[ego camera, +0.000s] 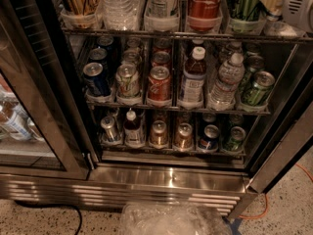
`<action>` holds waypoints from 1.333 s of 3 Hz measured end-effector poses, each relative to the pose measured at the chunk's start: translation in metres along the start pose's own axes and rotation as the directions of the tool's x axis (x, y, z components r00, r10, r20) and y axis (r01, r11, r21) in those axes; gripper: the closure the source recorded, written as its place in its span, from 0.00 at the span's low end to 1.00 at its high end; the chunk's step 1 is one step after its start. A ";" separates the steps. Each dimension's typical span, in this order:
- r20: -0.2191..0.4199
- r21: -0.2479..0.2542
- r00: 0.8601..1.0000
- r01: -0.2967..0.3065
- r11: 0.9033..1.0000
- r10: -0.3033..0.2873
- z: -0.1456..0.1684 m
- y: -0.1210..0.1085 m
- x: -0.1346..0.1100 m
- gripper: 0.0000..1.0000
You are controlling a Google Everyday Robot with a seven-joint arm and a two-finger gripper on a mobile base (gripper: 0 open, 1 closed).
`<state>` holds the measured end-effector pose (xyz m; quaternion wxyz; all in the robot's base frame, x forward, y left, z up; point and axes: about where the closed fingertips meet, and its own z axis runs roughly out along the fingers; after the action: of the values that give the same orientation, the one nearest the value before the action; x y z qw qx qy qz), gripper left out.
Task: Pick redbull can from top shelf of fridge
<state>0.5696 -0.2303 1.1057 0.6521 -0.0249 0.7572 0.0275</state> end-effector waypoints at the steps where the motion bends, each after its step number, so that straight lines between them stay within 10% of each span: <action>1: -0.046 -0.055 0.998 0.035 0.998 -0.037 -0.012 0.030 0.004 1.00; 4: -0.253 -0.158 0.964 0.045 0.986 -0.084 -0.114 0.012 0.033 1.00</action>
Offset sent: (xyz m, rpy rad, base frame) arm -0.1200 -0.0080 -0.0189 -0.0033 0.2631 0.1878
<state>0.4512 -0.2271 1.0899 0.5446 -0.1022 0.8303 0.0598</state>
